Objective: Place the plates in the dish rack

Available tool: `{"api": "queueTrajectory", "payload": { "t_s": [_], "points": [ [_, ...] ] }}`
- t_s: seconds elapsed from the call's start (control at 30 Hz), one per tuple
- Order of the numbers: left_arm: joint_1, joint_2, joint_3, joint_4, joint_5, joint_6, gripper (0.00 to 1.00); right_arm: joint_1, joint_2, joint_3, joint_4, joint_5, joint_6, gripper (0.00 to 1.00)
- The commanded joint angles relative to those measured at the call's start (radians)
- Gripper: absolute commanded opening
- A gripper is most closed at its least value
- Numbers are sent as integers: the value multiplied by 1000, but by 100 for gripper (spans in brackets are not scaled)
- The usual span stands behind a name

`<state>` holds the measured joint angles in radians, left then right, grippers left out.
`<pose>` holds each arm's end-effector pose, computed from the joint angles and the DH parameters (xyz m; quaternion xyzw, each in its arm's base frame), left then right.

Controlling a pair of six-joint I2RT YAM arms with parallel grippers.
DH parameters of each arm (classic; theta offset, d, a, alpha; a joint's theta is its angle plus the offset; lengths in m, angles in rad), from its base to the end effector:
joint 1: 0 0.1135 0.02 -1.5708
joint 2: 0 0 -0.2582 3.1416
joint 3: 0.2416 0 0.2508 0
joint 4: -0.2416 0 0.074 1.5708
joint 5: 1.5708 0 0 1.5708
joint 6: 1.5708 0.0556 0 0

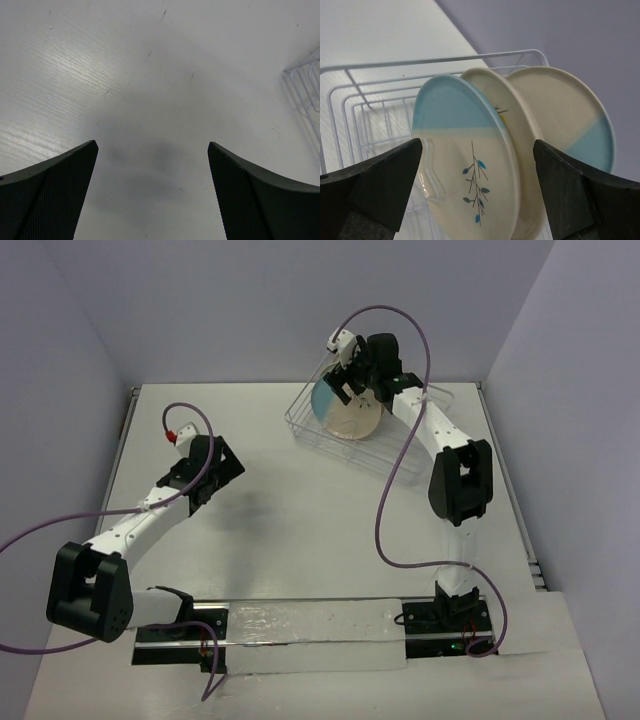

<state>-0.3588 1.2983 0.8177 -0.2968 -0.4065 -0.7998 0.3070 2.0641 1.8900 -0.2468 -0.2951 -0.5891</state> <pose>0.2730 -0.0789 0.2151 -0.2737 0.8644 -0.0514 0.4186 0.4799 0.1691 0.3059 -0.4317 0.7135 0.0465 0.5499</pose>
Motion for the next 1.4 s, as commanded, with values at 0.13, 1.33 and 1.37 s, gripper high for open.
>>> {"api": "queueTrajectory", "payload": {
  "t_s": [0.13,1.33,1.37],
  "points": [
    [6,-69,18,40,31,5,99,-12,-225,16,217,375,250,100],
    [9,-367,-150,117,-29,-4,99,-17,-1590,-1427,5,895,1256,100],
    [9,-373,-152,116,-33,-4,100,-17,-1594,-1427,-2,907,1265,100]
  ]
}}
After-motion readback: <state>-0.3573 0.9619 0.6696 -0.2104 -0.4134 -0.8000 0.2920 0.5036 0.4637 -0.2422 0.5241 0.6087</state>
